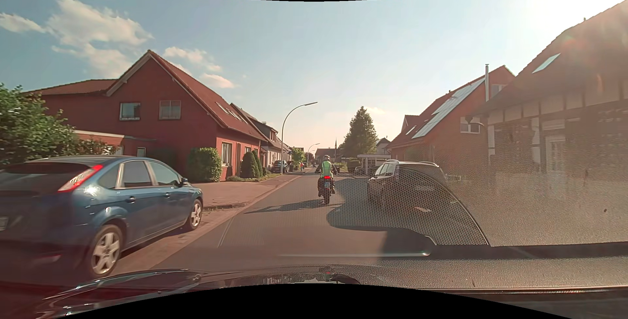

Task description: Follow the waypoints while adhering to traffic rules and regulations

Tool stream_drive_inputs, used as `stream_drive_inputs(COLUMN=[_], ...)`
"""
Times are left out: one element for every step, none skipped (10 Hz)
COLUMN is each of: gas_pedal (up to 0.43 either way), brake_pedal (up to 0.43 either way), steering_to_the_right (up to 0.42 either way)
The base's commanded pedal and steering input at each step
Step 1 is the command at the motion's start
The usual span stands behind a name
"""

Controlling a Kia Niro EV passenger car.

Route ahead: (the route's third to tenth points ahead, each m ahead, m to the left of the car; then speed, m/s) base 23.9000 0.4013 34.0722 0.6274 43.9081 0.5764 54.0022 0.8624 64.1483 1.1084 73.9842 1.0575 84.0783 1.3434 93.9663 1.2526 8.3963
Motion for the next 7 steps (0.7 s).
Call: stream_drive_inputs(gas_pedal=[0.138,0.138,0.138,0.138,0.138,0.138,0.138], brake_pedal=[0.000,0.000,0.000,0.000,0.000,0.000,0.000], steering_to_the_right=[0.001,0.001,0.001,0.002,0.002,0.002,0.002])
